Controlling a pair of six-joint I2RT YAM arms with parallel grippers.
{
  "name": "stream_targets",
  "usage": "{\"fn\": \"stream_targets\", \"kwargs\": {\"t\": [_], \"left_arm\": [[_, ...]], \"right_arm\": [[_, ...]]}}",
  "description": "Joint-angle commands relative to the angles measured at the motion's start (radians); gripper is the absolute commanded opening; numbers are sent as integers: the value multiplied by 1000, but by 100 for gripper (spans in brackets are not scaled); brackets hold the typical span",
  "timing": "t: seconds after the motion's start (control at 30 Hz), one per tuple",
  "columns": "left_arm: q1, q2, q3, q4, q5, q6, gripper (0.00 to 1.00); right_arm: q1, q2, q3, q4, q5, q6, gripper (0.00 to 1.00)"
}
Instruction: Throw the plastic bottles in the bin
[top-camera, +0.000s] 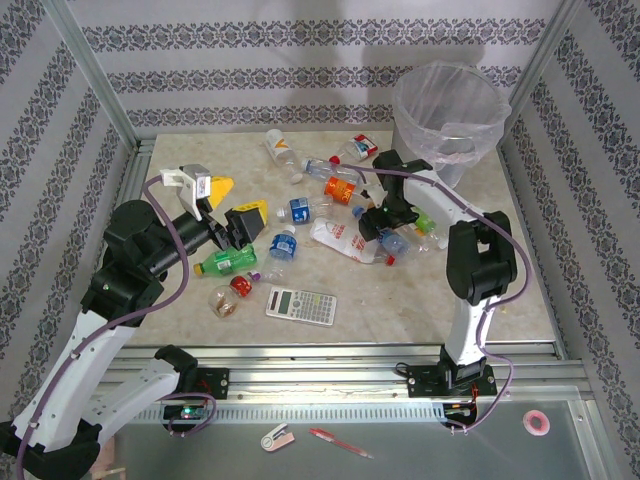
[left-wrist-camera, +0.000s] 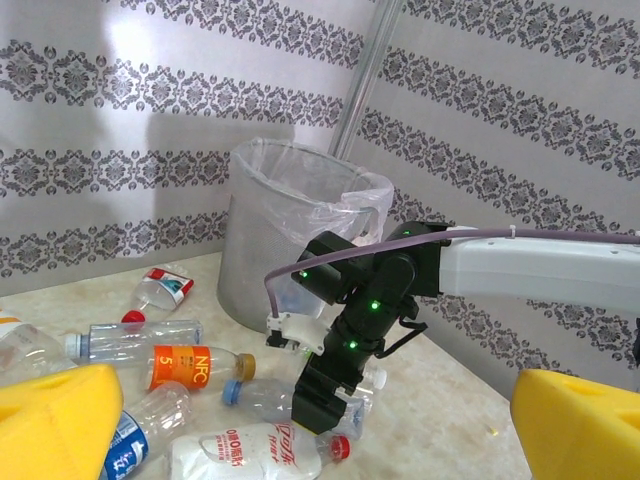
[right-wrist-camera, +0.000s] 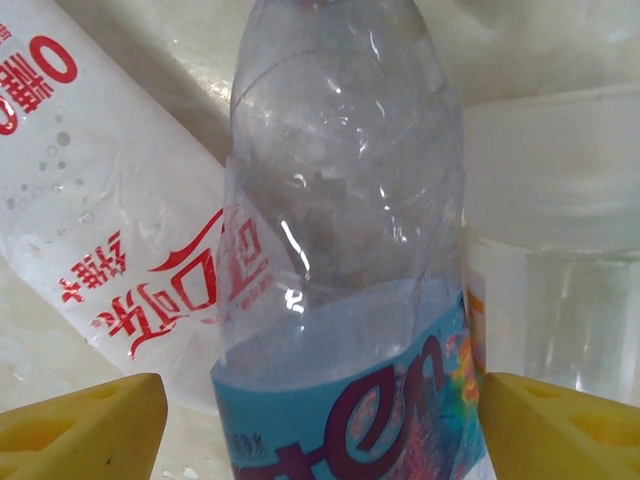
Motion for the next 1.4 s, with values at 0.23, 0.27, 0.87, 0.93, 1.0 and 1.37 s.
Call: {"fn": "stream_targets", "kwargs": {"t": [0.23,0.27,0.87,0.93,1.0,1.37], "left_arm": [[-14,-10,23,-24,-8,15,100],[-14,-10,25,-24,-8,15,100],[-14,-7,18,-22,-7,23,100],[-14,-7,18,-22,-7,22,100],[-14,-9,16,-22,-8,24,100],[-14,-5,9,-8,-9,25,100]], "right_arm": [[19,85,52,-41,26,-21,69],[19,89,50,-40,26,-21,68],[26,34,45,-37,11,-12,37],[26,21,50,-43,6,-7,35],[26,3,55,-47,-3,-1,34],[31,-132,84,-47,-80,34,33]]}}
